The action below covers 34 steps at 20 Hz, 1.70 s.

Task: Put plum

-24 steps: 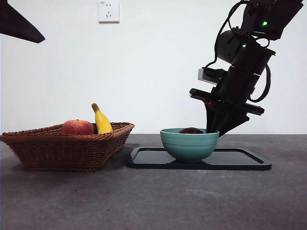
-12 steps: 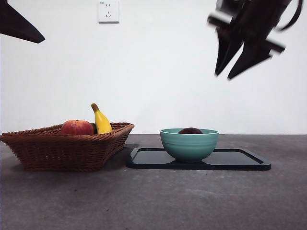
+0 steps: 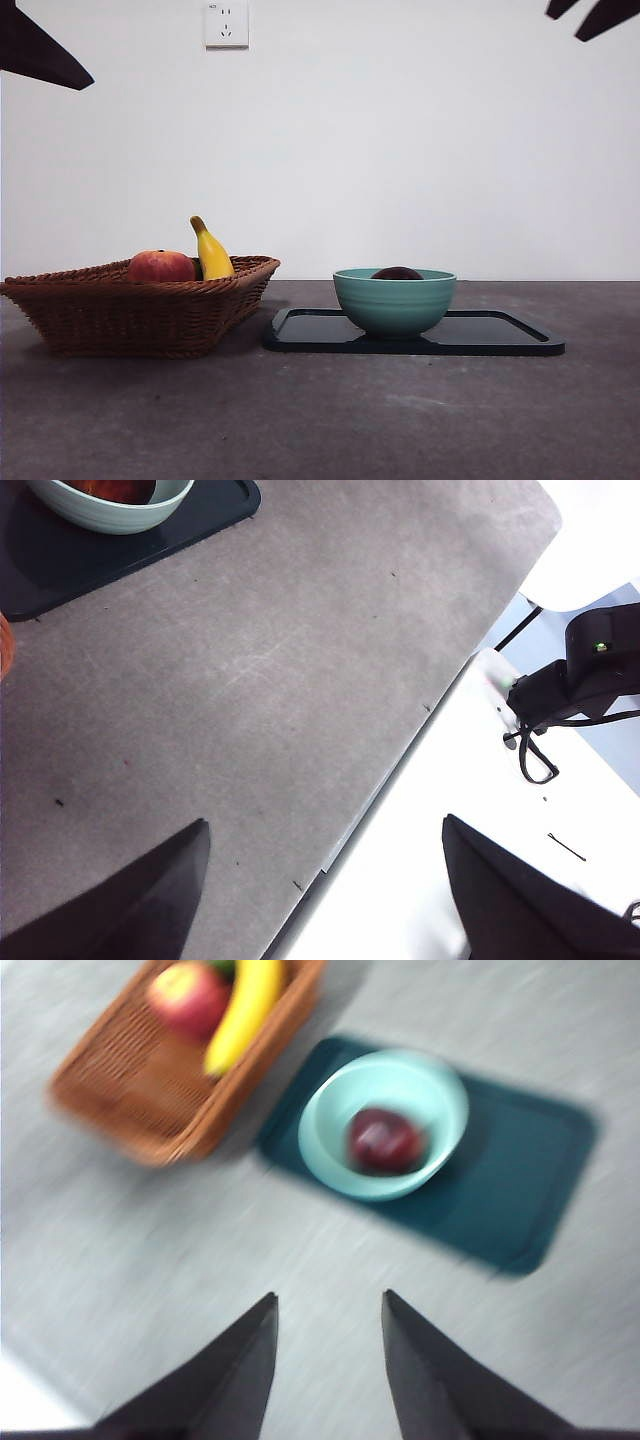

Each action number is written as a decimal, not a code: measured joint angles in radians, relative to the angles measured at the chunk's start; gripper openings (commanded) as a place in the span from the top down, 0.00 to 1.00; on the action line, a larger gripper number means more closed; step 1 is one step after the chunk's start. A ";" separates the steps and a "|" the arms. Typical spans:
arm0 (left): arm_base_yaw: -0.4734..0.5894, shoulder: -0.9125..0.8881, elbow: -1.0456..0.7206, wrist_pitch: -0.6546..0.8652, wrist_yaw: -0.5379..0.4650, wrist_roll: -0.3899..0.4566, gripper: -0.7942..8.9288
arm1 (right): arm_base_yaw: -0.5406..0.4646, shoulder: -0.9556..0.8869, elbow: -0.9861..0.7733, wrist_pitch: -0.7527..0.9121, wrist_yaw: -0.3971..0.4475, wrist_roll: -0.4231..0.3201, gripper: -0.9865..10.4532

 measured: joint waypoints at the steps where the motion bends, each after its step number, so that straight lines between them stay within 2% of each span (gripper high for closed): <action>1: 0.000 0.000 0.000 0.000 0.000 0.000 0.53 | 0.006 -0.037 -0.036 0.000 -0.023 0.000 0.77; 7: 0.000 0.000 0.000 0.000 0.000 0.000 0.53 | 0.035 -0.252 -0.232 -0.004 -0.144 0.000 0.77; 21: 0.000 0.000 0.000 0.002 0.000 0.000 0.53 | 0.036 -0.293 -0.251 -0.003 -0.150 0.001 0.77; 24: 0.000 0.000 0.000 0.052 0.000 -0.013 0.52 | 0.036 -0.293 -0.251 -0.003 -0.150 0.001 0.77; 25: -0.003 0.000 0.000 0.083 -0.002 -0.030 0.49 | 0.036 -0.293 -0.251 -0.003 -0.150 0.001 0.77; 27: -0.021 0.001 0.000 0.166 -0.031 -0.070 0.43 | 0.036 -0.293 -0.251 -0.003 -0.150 0.001 0.77; 30: -0.046 0.047 0.027 0.249 -0.102 -0.119 0.43 | 0.036 -0.293 -0.251 -0.003 -0.150 0.001 0.77; 34: -0.071 0.231 0.223 0.285 -0.188 -0.140 0.44 | 0.036 -0.293 -0.251 -0.003 -0.150 0.001 0.77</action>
